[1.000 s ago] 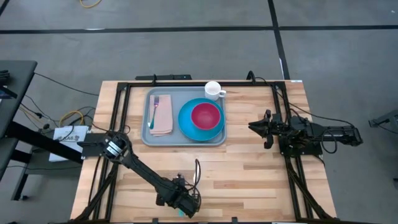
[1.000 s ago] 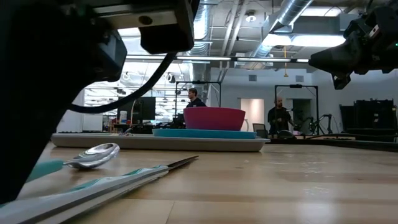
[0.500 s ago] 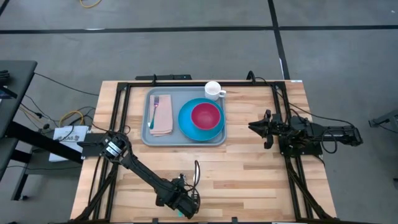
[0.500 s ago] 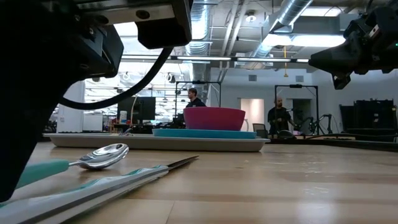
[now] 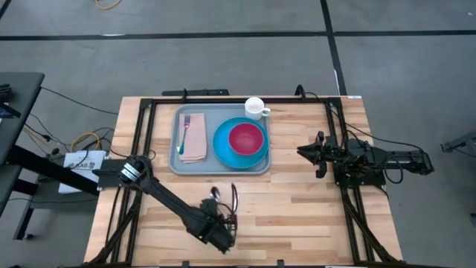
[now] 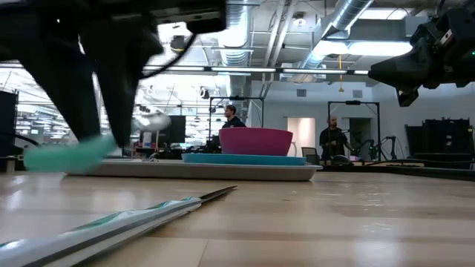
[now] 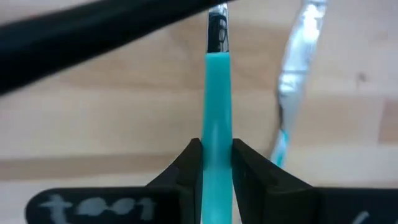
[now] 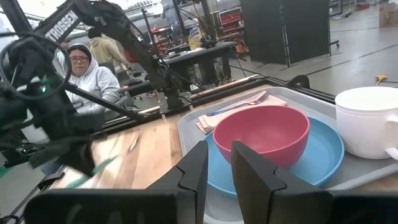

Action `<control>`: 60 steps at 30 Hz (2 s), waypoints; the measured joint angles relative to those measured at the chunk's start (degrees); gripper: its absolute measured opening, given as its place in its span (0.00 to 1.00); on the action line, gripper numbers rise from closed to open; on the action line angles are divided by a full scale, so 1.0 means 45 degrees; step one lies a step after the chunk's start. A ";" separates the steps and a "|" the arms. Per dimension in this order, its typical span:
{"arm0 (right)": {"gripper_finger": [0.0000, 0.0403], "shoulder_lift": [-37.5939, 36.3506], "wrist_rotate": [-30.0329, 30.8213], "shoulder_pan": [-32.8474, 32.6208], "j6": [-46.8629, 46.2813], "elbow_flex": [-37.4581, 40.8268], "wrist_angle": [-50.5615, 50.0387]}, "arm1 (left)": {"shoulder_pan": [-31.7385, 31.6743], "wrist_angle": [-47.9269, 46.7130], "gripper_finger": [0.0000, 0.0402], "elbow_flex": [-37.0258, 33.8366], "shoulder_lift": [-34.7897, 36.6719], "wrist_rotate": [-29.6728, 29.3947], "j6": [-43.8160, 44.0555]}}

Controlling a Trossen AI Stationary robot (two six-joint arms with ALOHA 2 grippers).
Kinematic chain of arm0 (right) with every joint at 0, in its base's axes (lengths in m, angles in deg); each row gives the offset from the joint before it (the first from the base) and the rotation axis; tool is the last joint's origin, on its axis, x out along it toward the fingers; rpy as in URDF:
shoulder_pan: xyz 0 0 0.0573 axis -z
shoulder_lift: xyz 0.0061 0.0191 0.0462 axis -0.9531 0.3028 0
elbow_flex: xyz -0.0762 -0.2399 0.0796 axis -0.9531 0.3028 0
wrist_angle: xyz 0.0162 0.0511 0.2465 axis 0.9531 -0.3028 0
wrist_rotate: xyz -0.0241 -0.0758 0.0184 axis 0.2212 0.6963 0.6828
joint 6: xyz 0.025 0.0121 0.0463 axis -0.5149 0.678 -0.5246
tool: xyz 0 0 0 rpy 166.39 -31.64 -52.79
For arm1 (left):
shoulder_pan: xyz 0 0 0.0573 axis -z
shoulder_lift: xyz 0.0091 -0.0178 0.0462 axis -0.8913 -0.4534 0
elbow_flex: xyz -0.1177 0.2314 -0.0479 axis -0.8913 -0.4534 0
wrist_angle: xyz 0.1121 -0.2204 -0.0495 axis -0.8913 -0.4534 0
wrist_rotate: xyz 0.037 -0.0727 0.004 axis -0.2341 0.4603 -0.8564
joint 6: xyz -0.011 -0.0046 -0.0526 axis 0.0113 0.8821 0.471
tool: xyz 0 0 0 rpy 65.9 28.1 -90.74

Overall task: Set up tray
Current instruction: Put the light blue spoon on the brown napkin to the right of the blue fork

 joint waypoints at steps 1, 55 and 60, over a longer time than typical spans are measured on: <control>0.16 0.0000 0.0000 -0.0005 0.0001 0.0000 0.0000 | -0.0066 -0.0513 0.10 0.0000 0.0181 -0.0080 -0.0005; 0.16 0.0000 0.0000 -0.0002 0.0000 0.0000 0.0010 | -1.3623 -0.2527 0.10 -0.3237 0.3657 0.1575 -1.5471; 0.16 -0.0005 0.0003 -0.0001 0.0000 0.0000 0.0006 | -1.4391 -0.0944 0.10 -0.4842 0.4911 0.1815 -1.5414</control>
